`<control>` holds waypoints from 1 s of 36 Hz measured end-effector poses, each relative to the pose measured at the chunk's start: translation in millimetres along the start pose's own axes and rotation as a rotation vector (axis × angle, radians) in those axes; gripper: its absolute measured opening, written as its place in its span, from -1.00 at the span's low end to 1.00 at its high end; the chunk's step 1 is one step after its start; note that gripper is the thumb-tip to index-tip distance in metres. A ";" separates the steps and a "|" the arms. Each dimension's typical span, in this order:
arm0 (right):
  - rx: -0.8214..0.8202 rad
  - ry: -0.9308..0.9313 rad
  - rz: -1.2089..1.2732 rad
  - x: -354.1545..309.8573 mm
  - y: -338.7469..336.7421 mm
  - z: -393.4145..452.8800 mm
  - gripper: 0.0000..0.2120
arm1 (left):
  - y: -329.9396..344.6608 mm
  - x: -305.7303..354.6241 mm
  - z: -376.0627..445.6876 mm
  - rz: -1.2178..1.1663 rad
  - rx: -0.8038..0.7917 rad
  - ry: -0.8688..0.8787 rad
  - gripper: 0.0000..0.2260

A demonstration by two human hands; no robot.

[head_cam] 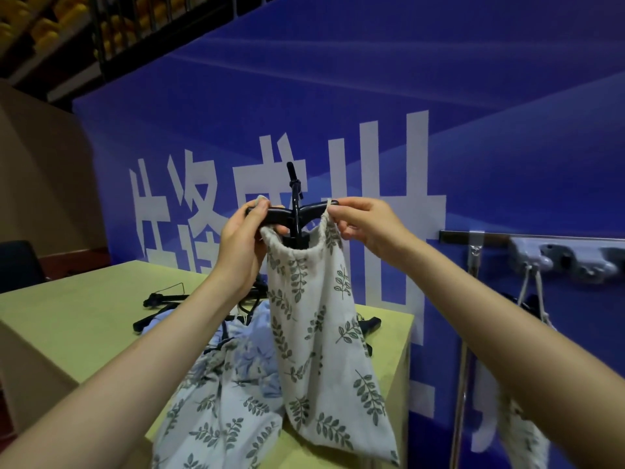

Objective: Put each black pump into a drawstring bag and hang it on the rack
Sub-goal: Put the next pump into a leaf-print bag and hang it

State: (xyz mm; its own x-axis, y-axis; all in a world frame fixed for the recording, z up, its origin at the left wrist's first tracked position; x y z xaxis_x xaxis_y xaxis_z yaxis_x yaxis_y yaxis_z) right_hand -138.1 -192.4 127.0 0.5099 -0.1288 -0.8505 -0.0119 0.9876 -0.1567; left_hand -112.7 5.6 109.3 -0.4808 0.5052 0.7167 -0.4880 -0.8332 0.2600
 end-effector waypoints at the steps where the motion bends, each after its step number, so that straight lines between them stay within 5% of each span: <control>1: -0.068 0.035 0.042 1.0 2.0 1.3 -0.87 | 0.9 0.1 0.2 -0.015 -0.009 -0.011 -0.86; 4: -0.186 0.079 -0.017 0.1 8.8 5.2 -0.78 | 6.0 1.4 2.3 0.030 -0.039 -0.054 -0.86; 13: -0.103 -0.026 -0.313 -30.7 4.9 19.5 -0.71 | 4.9 12.9 21.3 0.533 -0.030 0.005 -0.92; 17: -0.111 -0.017 -0.453 -30.6 12.4 14.2 -0.79 | 7.4 17.9 24.6 0.593 -0.019 0.012 -0.93; 29: -0.045 -0.063 -0.346 -19.3 18.8 10.4 -0.86 | -22.9 27.5 20.7 0.526 0.179 -0.054 -0.83; 36: -0.003 -0.056 -0.326 -15.3 13.3 9.4 -0.89 | -11.7 39.0 12.8 0.704 -0.055 0.124 -0.82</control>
State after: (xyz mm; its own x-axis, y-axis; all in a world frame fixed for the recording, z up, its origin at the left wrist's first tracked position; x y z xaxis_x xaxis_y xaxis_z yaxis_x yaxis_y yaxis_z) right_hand -137.9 -176.5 142.7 0.5337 -0.4330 -0.7264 0.1569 0.8948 -0.4181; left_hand -116.4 32.1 142.5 -0.7724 -0.1235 0.6230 -0.0661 -0.9600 -0.2722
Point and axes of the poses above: each hand's wrist, its own z-axis towards the middle knuckle, its own y-axis out of the palm, x = y × z, the point moved 2 cm from there along z, towards the middle knuckle, and after that the axes turned 5 degrees about -x, right-handed, at the moved point
